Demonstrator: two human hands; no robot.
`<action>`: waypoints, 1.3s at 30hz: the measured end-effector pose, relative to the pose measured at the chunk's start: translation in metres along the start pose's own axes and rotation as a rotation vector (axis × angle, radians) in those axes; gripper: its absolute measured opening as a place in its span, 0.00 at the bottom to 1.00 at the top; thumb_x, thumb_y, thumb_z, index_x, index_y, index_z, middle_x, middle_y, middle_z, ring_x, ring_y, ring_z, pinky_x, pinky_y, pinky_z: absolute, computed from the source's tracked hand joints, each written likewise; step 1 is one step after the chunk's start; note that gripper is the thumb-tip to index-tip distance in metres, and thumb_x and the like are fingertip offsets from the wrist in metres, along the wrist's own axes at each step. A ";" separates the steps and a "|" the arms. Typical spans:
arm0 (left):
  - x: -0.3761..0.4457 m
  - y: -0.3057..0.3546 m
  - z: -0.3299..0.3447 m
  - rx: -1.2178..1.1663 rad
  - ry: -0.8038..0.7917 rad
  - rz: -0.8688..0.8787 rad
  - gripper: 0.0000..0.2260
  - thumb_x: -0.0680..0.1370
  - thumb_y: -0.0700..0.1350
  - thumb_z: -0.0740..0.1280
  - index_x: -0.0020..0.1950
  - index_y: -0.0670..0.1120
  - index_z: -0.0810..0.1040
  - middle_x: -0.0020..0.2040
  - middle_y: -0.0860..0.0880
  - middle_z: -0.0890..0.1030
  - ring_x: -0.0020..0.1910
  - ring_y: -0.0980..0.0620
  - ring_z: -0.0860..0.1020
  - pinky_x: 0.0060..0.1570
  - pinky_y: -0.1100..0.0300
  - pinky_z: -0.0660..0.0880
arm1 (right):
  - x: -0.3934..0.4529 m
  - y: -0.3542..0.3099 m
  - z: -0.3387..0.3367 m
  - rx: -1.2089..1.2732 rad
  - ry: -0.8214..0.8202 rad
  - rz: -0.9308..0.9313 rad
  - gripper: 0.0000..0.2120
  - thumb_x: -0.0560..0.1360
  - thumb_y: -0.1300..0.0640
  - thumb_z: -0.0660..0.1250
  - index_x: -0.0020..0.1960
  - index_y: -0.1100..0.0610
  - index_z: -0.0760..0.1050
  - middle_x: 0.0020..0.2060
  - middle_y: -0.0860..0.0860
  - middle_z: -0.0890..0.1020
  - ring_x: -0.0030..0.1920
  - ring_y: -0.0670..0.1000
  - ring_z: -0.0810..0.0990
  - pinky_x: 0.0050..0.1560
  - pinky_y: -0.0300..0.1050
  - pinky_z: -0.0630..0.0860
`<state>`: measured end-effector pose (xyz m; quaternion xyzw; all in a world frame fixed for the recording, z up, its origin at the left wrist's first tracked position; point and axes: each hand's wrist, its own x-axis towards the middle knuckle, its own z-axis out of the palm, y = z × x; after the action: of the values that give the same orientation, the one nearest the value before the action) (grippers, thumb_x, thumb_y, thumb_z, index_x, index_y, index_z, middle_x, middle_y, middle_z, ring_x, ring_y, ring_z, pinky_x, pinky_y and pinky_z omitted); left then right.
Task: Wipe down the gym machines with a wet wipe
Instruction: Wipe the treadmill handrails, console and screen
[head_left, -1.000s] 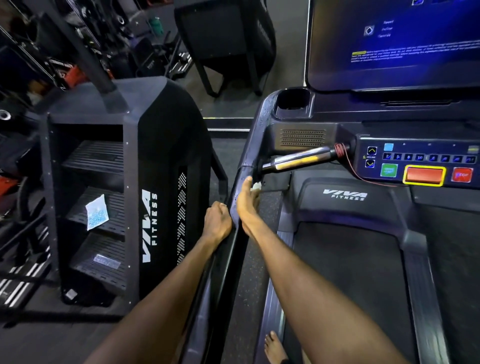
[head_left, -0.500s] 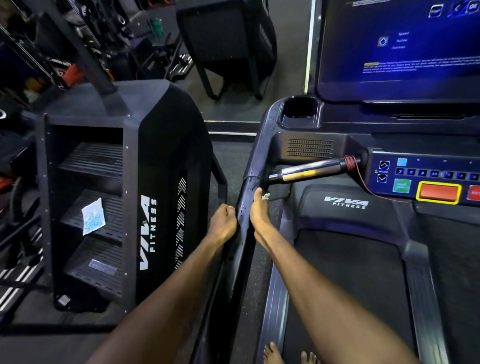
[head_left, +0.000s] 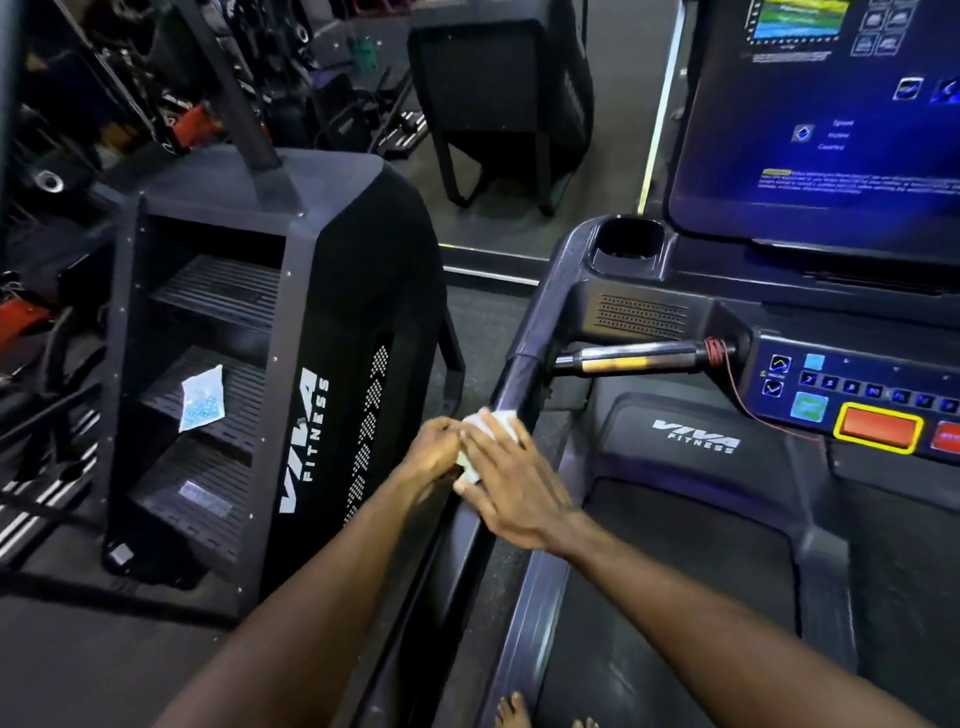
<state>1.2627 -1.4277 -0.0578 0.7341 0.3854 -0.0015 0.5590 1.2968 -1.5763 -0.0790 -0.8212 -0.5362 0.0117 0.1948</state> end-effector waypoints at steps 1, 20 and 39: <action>-0.001 -0.002 -0.003 -0.033 0.001 -0.030 0.07 0.80 0.38 0.60 0.49 0.42 0.78 0.39 0.45 0.80 0.31 0.54 0.76 0.27 0.64 0.70 | -0.003 0.001 0.001 -0.031 -0.038 -0.060 0.34 0.82 0.39 0.46 0.75 0.63 0.66 0.76 0.58 0.66 0.79 0.57 0.55 0.78 0.59 0.50; -0.109 -0.053 -0.006 -0.114 0.379 -0.201 0.18 0.85 0.48 0.55 0.45 0.43 0.81 0.34 0.51 0.77 0.32 0.57 0.72 0.36 0.63 0.68 | -0.008 0.023 -0.013 -0.064 -0.122 -0.174 0.41 0.80 0.34 0.40 0.77 0.64 0.60 0.76 0.60 0.63 0.79 0.60 0.53 0.78 0.62 0.49; -0.221 -0.109 -0.058 -0.389 0.570 -0.384 0.23 0.86 0.54 0.50 0.49 0.40 0.78 0.39 0.44 0.82 0.30 0.51 0.75 0.35 0.58 0.72 | -0.122 -0.159 0.042 -0.027 -0.172 -0.746 0.28 0.81 0.41 0.53 0.74 0.57 0.66 0.71 0.58 0.70 0.75 0.59 0.63 0.77 0.61 0.55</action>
<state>1.0201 -1.4961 -0.0297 0.4999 0.6488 0.1708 0.5477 1.0965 -1.6162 -0.0882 -0.5683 -0.8126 0.0021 0.1292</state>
